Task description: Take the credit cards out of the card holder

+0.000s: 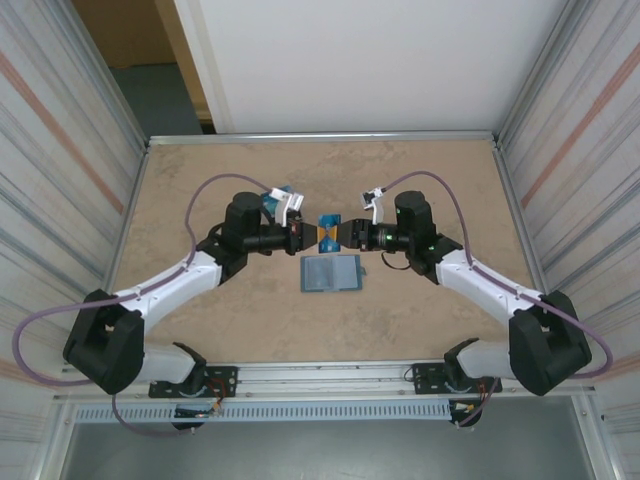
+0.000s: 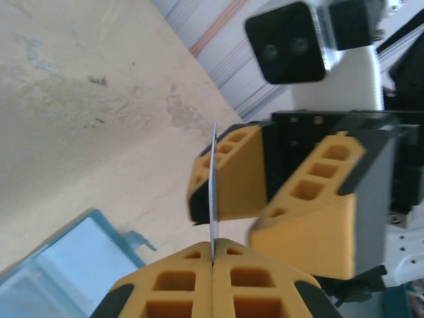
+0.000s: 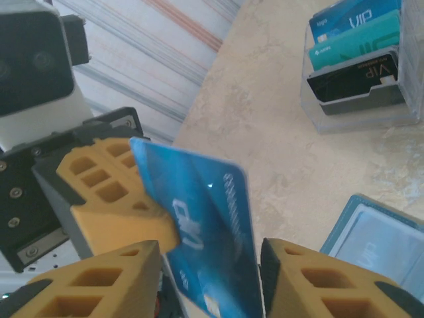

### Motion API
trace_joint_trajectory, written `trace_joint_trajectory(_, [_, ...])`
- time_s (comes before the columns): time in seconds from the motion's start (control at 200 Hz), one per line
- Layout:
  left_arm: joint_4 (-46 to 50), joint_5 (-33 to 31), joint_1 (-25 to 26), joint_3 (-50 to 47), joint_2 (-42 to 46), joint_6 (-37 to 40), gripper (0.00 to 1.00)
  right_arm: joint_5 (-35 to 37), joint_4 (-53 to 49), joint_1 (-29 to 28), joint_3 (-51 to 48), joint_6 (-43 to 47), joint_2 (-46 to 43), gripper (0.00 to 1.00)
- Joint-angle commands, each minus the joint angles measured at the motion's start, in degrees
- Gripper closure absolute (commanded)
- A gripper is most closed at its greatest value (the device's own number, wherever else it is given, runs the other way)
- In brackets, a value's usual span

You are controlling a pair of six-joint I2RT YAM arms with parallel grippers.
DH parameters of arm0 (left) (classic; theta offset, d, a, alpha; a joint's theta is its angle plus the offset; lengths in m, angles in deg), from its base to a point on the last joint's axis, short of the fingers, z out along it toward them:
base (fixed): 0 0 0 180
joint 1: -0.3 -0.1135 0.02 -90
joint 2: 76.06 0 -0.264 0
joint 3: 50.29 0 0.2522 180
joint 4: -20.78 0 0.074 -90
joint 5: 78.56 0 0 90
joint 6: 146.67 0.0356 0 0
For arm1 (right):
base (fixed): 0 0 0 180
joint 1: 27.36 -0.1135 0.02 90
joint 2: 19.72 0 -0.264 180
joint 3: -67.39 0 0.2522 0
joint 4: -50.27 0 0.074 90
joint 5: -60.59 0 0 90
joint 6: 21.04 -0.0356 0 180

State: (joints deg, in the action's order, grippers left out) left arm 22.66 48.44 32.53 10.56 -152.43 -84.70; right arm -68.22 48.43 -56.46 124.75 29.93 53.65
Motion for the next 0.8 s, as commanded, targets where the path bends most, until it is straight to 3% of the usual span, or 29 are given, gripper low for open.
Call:
trace_joint_trajectory(0.0, [13.8, -5.9, -1.5, 5.3, 2.2, 10.5, 1.00, 3.7, -5.6, 0.7, 1.1, 3.2, -3.7, 0.51])
trace_joint_trajectory(0.17, [28.0, -19.7, -2.2, 12.7, 1.5, 26.1, 1.00, 9.1, -12.3, 0.6, 1.6, 6.0, -7.9, 0.46])
trace_joint_trajectory(0.341, [35.2, -23.2, -5.6, 20.9, -4.8, 39.1, 1.00, 15.4, -17.5, 0.7, 2.4, 7.6, -11.3, 0.32])
trace_joint_trajectory(0.361, [35.9, -23.4, -5.9, 22.0, -5.7, 40.4, 1.00, 15.9, -18.0, 0.6, 2.5, 7.8, -11.6, 0.25])
trace_joint_trajectory(0.376, [36.2, -23.5, -6.3, 22.6, -6.3, 41.3, 1.00, 16.3, -18.6, 0.7, 2.7, 7.9, -11.8, 0.07])
trace_joint_trajectory(0.391, [36.6, -23.8, -6.6, 23.4, -7.1, 42.2, 1.00, 16.7, -19.0, 0.7, 2.9, 7.9, -11.9, 0.00])
trace_joint_trajectory(0.526, [39.8, -27.7, -8.9, 30.5, -13.9, 49.6, 1.00, 23.5, -24.4, 0.7, 5.0, 8.1, -12.0, 0.01])
trace_joint_trajectory(0.797, [44.6, -28.9, -11.6, 43.1, -27.2, 61.6, 1.00, 34.4, -27.5, -0.2, 5.5, 7.7, -12.7, 0.01])
